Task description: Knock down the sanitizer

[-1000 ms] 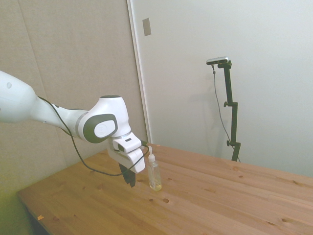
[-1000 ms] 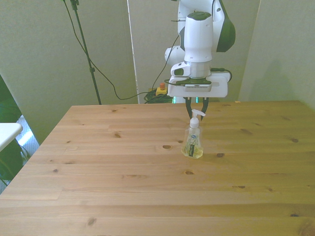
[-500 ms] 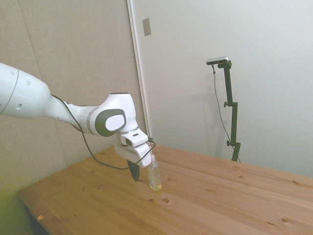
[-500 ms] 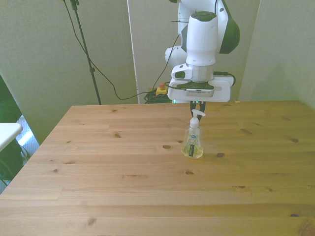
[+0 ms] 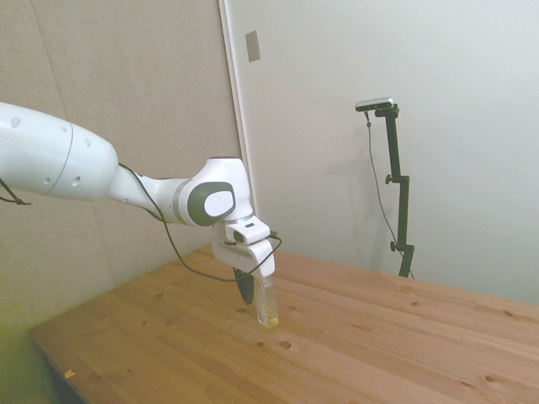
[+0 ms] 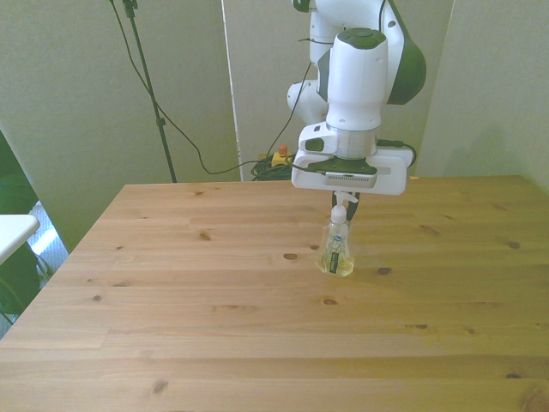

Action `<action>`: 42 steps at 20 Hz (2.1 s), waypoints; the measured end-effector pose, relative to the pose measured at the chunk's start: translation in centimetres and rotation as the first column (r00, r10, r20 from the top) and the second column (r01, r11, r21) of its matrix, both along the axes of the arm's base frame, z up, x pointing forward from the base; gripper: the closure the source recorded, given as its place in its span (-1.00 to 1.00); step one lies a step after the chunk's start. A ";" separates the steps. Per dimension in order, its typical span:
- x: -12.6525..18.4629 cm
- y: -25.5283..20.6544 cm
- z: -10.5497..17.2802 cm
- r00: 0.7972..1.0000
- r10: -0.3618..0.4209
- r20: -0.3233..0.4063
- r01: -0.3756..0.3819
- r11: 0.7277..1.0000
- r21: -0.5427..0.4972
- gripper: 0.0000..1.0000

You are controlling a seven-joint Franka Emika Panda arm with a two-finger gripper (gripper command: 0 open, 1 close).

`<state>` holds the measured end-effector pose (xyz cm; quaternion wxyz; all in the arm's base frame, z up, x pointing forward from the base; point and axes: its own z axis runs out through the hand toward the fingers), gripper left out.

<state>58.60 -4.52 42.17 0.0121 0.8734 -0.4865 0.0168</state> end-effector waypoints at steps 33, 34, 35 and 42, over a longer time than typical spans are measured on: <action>7.6 -4.9 1.7 0.998 -0.055 0.022 0.055 0.998 -0.015 -1.00; 7.2 -4.6 1.9 0.998 -0.051 0.022 0.051 0.999 -0.013 -1.00; 6.8 -4.3 2.0 0.999 -0.048 0.022 0.048 0.999 -0.011 -1.00; 4.1 -2.2 1.8 1.000 -0.019 0.020 0.019 1.000 0.004 -1.00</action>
